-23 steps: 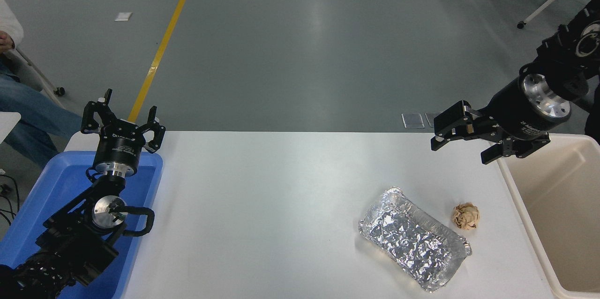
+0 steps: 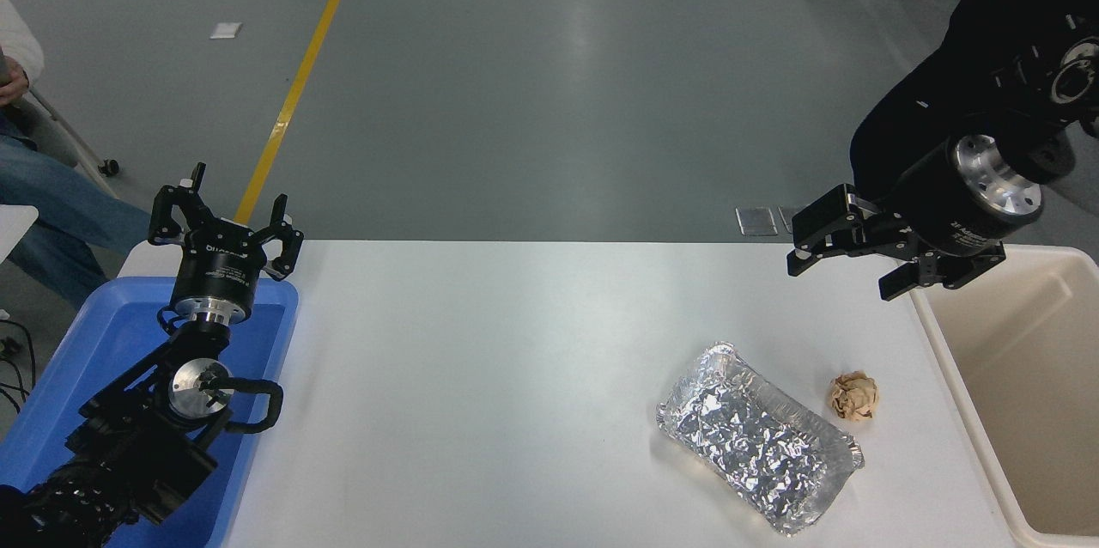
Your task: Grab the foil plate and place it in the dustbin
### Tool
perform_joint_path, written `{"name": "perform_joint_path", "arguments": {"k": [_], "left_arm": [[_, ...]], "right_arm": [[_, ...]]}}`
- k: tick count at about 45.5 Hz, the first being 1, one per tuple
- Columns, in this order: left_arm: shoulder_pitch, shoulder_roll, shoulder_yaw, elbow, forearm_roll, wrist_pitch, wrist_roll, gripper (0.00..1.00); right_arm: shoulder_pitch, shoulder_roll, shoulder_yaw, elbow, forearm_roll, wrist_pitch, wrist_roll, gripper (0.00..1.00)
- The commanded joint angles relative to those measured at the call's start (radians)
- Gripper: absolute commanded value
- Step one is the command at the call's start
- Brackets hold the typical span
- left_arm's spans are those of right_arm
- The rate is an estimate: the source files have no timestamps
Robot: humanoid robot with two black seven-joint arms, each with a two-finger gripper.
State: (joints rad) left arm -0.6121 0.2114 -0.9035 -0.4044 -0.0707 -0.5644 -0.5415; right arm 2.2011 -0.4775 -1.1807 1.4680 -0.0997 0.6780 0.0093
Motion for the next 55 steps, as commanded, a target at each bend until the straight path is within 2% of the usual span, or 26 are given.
{"name": "perform_joint_path", "arguments": {"k": [1,15,47,55], "left_arm": [[0.0,0.0,0.0,-0.001,0.0,0.0,0.0,0.99],[0.0,0.0,0.0,-0.001,0.0,0.0,0.0,0.99],[0.0,0.0,0.0,0.001,0.0,-0.002,0.0,0.99],[0.0,0.0,0.0,-0.001,0.0,0.0,0.0,0.99]], "right_arm": [[-0.006,0.033,0.01,-0.002,0.006,-0.002,0.0,1.0],[-0.011,0.097,0.013,-0.015,0.014,0.0,0.0,1.0],[-0.02,0.045,-0.019,-0.017,0.046,0.011,0.001,1.0],[-0.076,0.043,-0.051,-0.012,0.147,0.015,0.003,1.0]]}}
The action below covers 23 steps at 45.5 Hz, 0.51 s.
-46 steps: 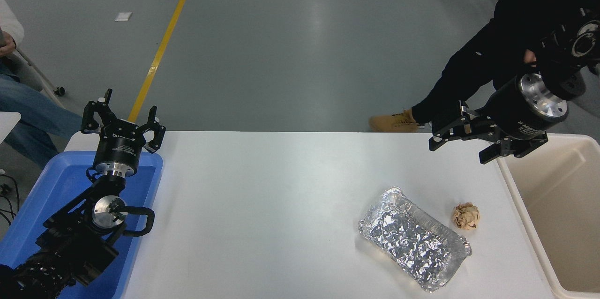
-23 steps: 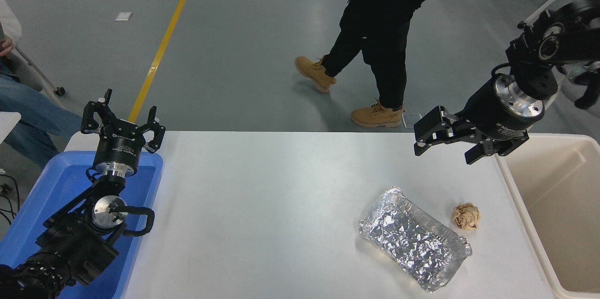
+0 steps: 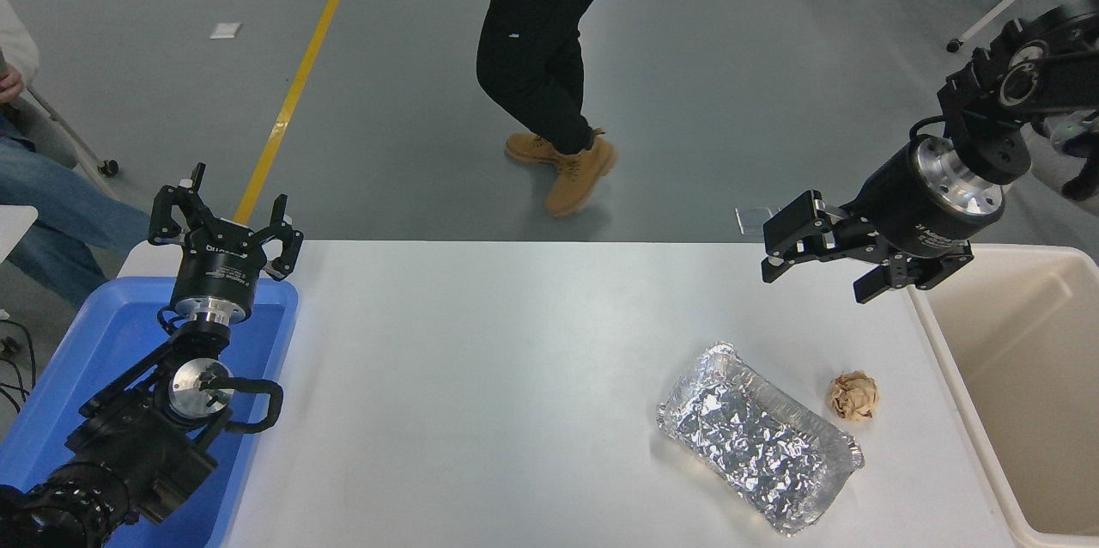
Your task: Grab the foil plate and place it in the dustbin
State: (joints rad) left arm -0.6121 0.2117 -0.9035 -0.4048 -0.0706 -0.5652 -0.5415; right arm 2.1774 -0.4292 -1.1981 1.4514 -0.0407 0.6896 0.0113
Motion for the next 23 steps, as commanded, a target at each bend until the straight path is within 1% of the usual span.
{"name": "perform_joint_path", "arguments": {"k": [1,7,17,23], "left_arm": [[0.0,0.0,0.0,0.0,0.0,0.001,0.0,0.99],[0.0,0.0,0.0,0.0,0.0,0.001,0.0,0.99],[0.0,0.0,0.0,0.001,0.0,0.001,0.0,0.99],[0.0,0.0,0.0,0.0,0.0,0.001,0.0,0.99]], "right_arm": [[-0.063,-0.005,-0.034,0.004,0.099,0.002,0.001,1.0],[-0.12,-0.006,-0.026,0.003,0.114,-0.031,-0.001,1.0],[-0.261,-0.045,-0.034,0.004,0.105,-0.226,-0.001,1.0],[-0.367,-0.072,-0.044,0.006,0.097,-0.3,-0.002,1.0]]}}
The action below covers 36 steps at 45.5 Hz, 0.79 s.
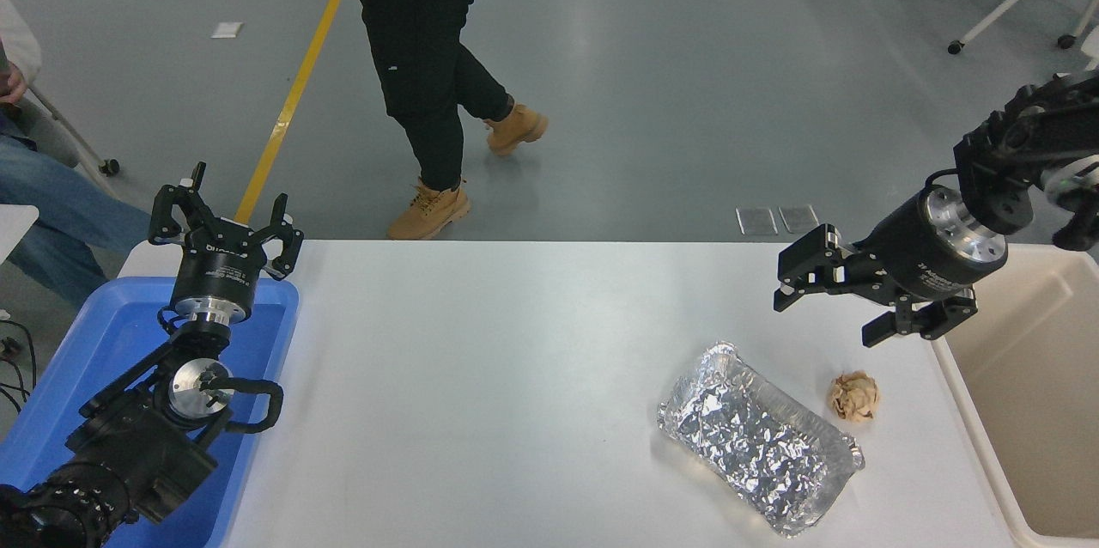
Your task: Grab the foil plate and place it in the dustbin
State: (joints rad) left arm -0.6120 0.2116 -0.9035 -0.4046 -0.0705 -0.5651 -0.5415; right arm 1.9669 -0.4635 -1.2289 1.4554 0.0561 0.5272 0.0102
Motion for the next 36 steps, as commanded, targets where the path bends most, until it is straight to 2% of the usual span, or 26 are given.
{"name": "perform_joint_path", "arguments": {"k": [1,18,36], "left_arm": [[0.0,0.0,0.0,0.001,0.0,-0.001,0.0,0.99],[0.0,0.0,0.0,0.0,0.0,-0.001,0.0,0.99],[0.0,0.0,0.0,0.0,0.0,-0.001,0.0,0.99]], "right_arm": [[-0.172,-0.041,-0.015,0.003,0.001,-0.148,-0.001,1.0],[-0.405,-0.115,0.08,0.007,0.016,-0.38,-0.001,1.0],[-0.597,-0.176,0.267,-0.001,0.016,-0.45,-0.001,1.0]]}}
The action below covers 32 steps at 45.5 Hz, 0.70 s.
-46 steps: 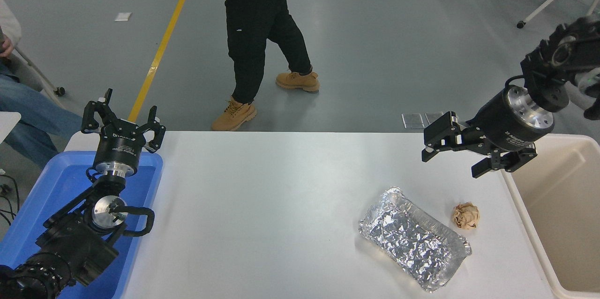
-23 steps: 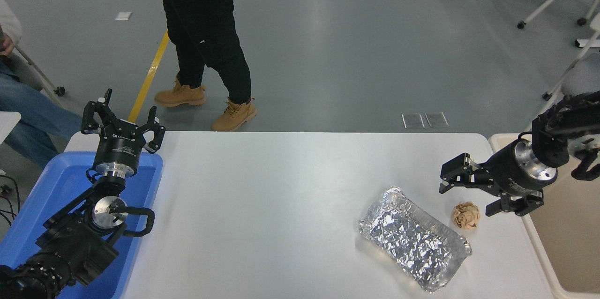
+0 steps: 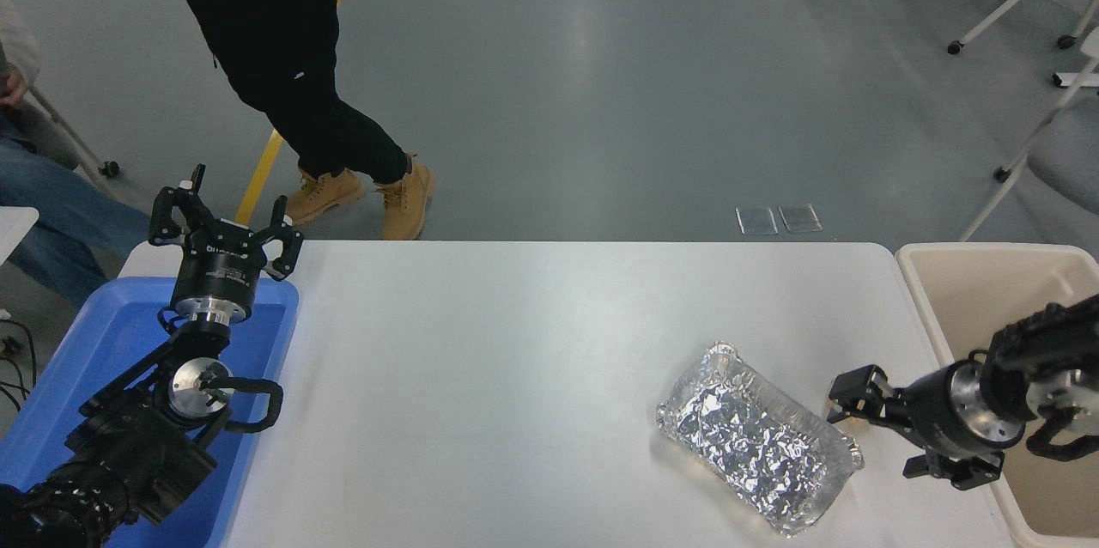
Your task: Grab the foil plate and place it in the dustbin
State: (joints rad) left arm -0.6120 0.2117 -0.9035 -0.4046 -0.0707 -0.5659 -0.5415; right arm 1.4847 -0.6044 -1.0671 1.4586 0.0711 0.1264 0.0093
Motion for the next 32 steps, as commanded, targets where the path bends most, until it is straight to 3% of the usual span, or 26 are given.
{"name": "perform_joint_path", "arguments": {"k": [1,23,28,32], "left_arm": [[0.0,0.0,0.0,0.0,0.0,0.0,0.0,0.99],[0.0,0.0,0.0,0.001,0.0,0.001,0.0,0.99],[0.0,0.0,0.0,0.0,0.0,0.0,0.0,0.99],[0.0,0.0,0.0,0.0,0.0,0.0,0.0,0.99]], "right_arm": [[-0.125,-0.038,0.116,-0.004,0.001,-0.054,0.0,1.0],[-0.339,-0.029,0.254,-0.078,-0.016,-0.186,0.001,0.96],[-0.357,-0.017,0.254,-0.103,-0.017,-0.208,0.001,0.91],[-0.365,0.0,0.254,-0.112,-0.02,-0.221,0.001,0.78]]}}
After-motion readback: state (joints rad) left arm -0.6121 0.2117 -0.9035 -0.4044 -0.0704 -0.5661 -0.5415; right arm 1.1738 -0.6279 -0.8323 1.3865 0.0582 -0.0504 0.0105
